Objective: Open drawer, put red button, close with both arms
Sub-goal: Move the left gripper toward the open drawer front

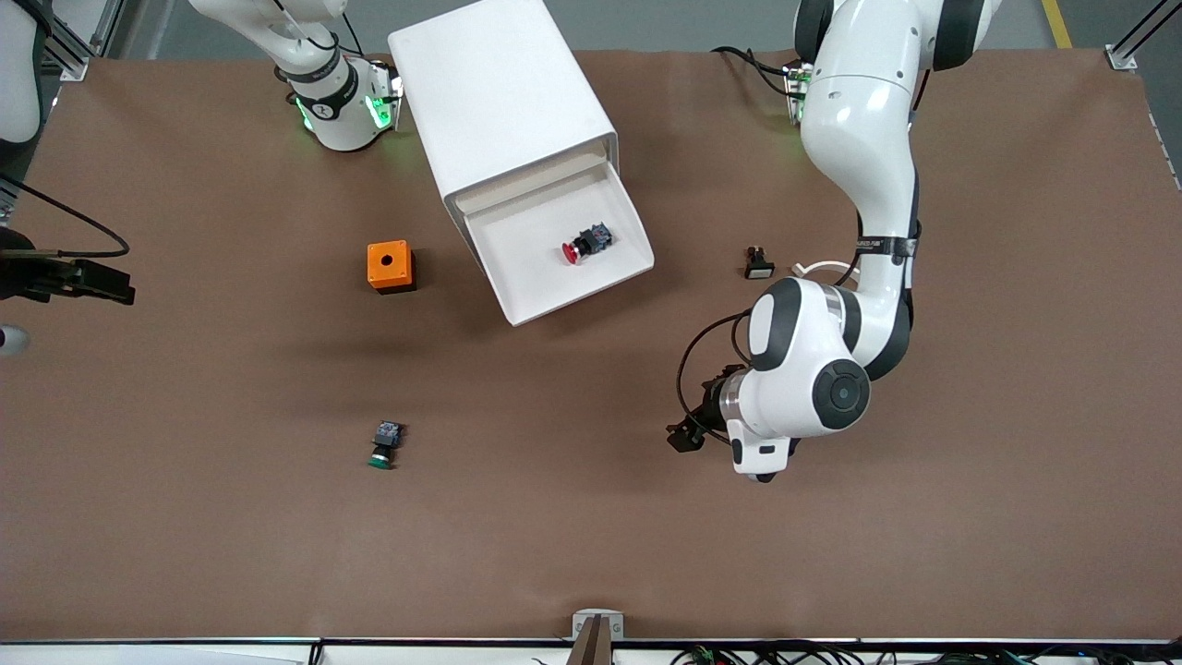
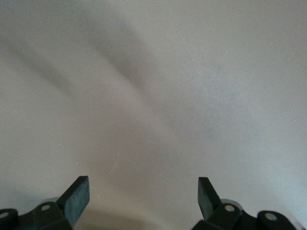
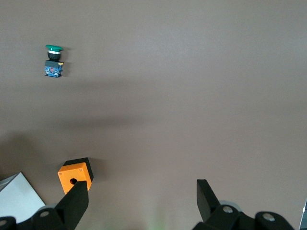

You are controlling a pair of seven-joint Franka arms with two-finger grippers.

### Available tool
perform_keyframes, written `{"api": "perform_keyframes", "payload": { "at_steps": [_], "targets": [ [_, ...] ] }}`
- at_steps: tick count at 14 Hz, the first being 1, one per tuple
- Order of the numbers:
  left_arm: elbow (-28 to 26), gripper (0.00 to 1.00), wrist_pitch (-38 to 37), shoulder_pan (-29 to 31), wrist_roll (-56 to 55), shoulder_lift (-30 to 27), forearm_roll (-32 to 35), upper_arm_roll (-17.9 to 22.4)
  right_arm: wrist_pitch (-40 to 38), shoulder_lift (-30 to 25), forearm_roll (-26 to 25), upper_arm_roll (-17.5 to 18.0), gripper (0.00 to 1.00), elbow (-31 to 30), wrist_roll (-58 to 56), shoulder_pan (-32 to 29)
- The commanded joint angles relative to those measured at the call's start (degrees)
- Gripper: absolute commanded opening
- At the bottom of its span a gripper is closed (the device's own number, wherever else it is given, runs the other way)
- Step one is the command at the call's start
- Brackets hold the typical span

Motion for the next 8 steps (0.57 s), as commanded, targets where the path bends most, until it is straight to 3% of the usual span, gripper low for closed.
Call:
{"api": "perform_keyframes", "payload": {
  "at_steps": [1, 6, 8],
  "targets": [
    [-0.7, 0.99, 3.1, -1.9, 0.0, -0.5, 2.0, 0.5, -1.9, -1.2, 3.1, 0.8, 1.0, 0.5, 0.8, -1.4],
    [-2.3, 0.99, 6.9, -8.7, -3.5, -0.5, 13.4, 0.4, -1.1, -2.6, 5.9, 0.8, 1.0, -0.2, 3.8, -1.4],
    [-2.3, 0.99, 6.2, -11.0, -6.1, -0.8, 14.8, 0.4, 0.6, -3.7, 5.9, 0.8, 1.0, -1.9, 3.1, -1.4]
  ]
}}
